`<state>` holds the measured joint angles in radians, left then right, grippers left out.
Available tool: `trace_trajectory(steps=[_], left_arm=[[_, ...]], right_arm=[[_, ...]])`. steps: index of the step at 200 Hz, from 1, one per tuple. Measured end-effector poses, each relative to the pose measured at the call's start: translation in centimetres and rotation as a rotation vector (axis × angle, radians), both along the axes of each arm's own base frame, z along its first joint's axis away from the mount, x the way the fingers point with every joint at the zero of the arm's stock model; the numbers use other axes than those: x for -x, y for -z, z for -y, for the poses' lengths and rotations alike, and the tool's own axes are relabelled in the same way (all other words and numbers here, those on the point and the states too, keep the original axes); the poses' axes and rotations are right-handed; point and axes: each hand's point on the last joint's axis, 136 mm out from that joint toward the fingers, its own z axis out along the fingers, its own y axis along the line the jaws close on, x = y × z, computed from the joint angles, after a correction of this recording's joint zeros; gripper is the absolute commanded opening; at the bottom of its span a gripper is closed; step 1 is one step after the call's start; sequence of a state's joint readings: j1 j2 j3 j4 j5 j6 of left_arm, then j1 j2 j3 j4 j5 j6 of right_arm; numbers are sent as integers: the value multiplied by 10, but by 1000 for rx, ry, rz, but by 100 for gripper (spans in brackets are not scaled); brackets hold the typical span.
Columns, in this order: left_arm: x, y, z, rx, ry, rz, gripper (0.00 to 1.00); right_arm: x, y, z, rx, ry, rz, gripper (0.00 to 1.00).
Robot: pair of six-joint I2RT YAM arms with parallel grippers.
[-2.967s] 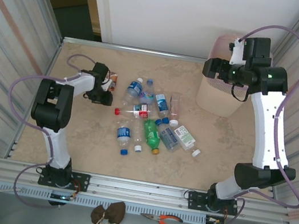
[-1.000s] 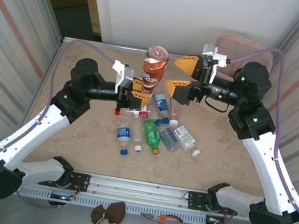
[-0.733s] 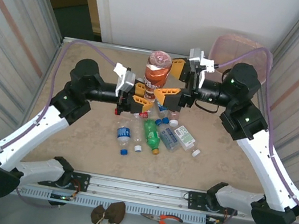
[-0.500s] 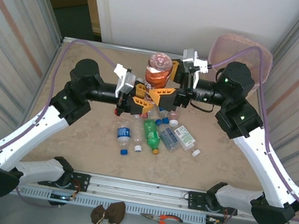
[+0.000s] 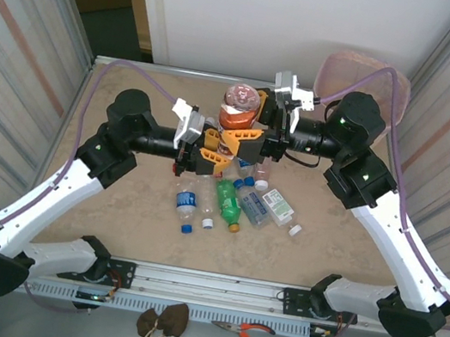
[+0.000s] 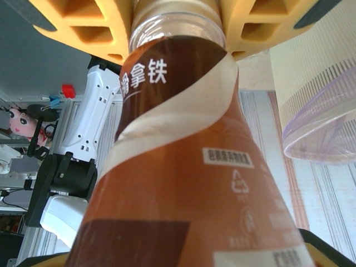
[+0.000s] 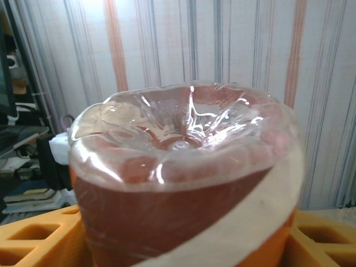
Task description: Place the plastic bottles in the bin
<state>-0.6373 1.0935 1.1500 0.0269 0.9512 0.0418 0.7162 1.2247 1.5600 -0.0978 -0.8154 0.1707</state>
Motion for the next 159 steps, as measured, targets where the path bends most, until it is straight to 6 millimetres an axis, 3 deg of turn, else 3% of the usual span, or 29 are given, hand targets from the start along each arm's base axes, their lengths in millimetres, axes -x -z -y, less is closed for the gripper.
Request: trace_trajectory(steps=[51,115,159], left_arm=[[0,0,0,-2,0,1,22],[0,-5,-5,12,-39,22,63],[5,-7,-18,22,-105,52,70]], right_arm=[[-2,0,-1,0,7,0,58],[-6,1,-1,1,33,-6,57],[-22,6,3,20,111,-12,56]])
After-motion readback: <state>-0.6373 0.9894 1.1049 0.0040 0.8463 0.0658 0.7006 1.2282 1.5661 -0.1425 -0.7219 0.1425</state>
